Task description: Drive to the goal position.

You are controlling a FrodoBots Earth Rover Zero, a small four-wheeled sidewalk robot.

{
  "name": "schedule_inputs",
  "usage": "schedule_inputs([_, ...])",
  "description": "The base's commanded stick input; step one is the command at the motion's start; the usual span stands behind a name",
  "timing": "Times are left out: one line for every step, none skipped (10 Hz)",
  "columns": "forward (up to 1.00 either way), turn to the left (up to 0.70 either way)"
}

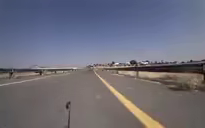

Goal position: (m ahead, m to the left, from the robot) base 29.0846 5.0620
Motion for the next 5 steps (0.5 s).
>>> schedule_inputs([1.00, 0.00])
schedule_inputs([1.00, 0.00])
schedule_inputs([1.00, 0.00])
schedule_inputs([1.00, 0.00])
schedule_inputs([1.00, 0.00])
